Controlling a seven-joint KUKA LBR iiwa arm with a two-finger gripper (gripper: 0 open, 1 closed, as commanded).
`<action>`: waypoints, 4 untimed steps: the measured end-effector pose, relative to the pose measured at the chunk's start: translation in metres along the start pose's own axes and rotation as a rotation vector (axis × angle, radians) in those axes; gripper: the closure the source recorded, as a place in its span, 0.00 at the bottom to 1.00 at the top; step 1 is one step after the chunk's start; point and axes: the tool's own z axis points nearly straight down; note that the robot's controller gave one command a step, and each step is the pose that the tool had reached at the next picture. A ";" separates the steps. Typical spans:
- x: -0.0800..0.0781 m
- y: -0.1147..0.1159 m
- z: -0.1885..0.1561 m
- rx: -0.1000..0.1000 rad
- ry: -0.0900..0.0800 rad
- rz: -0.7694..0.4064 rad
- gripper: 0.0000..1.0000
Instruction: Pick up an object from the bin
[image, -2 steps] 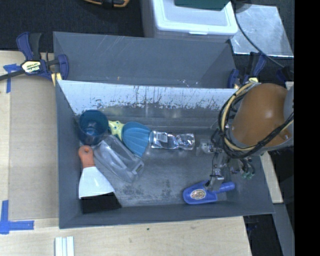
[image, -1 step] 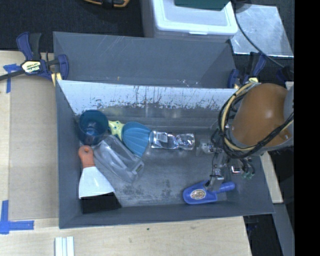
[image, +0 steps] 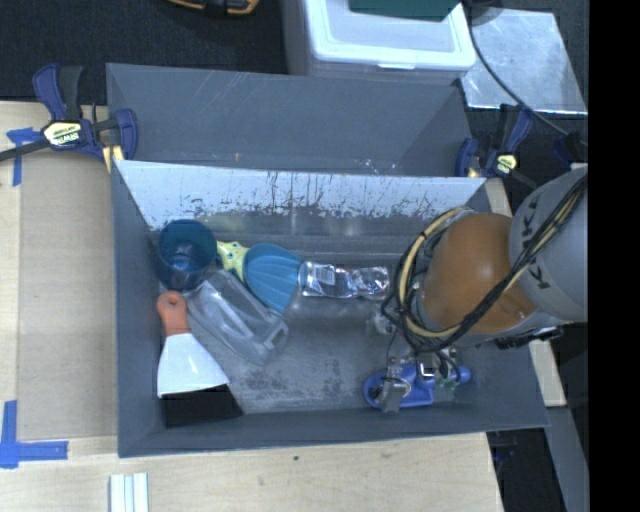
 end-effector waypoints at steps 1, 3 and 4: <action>-0.013 -0.016 -0.006 0.000 -0.015 0.149 0.00; -0.001 0.006 -0.002 0.002 -0.014 0.116 0.00; 0.008 0.027 -0.002 -0.001 -0.006 0.016 0.00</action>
Offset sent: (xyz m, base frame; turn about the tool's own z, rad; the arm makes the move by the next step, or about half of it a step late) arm -0.0022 0.0244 0.0013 -0.0131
